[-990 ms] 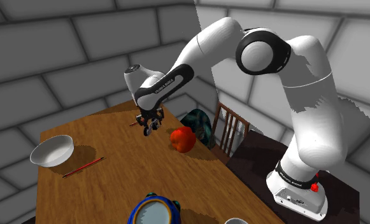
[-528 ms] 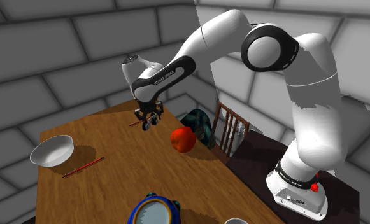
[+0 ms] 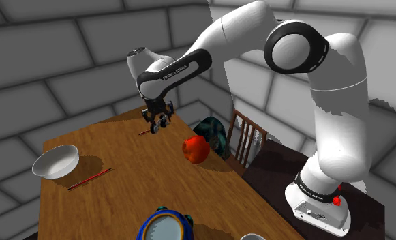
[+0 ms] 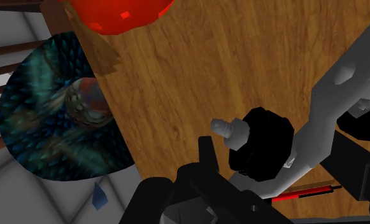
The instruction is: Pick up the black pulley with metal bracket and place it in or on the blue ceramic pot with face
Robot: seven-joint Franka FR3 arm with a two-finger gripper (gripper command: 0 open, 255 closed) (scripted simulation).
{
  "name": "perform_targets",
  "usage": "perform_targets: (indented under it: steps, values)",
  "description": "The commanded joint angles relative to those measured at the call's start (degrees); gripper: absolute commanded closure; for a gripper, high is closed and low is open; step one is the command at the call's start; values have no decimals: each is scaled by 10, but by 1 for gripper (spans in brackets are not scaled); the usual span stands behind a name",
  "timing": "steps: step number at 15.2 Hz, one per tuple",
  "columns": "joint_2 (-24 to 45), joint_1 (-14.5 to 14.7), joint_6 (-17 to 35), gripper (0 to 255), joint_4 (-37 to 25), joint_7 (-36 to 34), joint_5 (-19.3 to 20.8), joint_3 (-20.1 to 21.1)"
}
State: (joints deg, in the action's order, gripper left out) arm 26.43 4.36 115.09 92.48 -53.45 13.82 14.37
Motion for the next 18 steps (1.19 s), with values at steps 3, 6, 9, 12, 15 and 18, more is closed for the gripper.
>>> perform_targets:
  steps: [3, 6, 9, 12, 15, 18]
  values:
    - [-11, 0, -26, 255, -16, 5, -5, 2]
    - [-18, 0, -46, 255, -29, 9, -8, 3]
    - [-24, 0, -66, 255, -44, 12, -10, 4]
    - [-28, 0, -86, 255, -60, 15, -13, 5]
    - [-55, 9, -81, 255, -25, -4, -17, 13]
    - [-90, 24, -69, 255, 24, -34, -23, 26]
